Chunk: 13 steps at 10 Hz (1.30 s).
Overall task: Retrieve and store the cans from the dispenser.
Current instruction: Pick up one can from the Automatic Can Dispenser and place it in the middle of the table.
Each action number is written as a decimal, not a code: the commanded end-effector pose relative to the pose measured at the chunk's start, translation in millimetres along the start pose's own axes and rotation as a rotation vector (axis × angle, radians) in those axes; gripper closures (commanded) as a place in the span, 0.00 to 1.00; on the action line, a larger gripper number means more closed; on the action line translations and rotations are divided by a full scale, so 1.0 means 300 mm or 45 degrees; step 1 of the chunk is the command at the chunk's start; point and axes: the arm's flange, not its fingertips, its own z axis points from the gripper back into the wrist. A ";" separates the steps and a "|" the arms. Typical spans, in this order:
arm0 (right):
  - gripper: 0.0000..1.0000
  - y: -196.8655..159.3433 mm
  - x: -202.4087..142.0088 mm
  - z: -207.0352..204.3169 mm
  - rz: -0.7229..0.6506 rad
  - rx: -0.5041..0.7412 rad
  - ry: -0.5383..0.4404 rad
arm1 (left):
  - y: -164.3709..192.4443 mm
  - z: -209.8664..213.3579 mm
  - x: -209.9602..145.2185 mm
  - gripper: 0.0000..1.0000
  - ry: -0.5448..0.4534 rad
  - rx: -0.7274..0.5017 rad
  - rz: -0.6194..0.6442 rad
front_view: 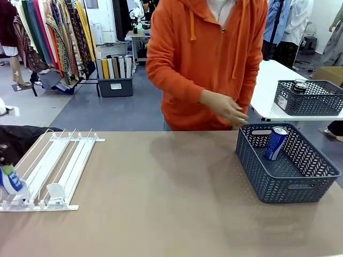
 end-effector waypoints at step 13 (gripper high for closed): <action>0.00 0.005 0.005 -0.002 0.019 0.013 -0.010 | -0.140 0.526 -0.153 1.00 -0.346 -0.166 0.015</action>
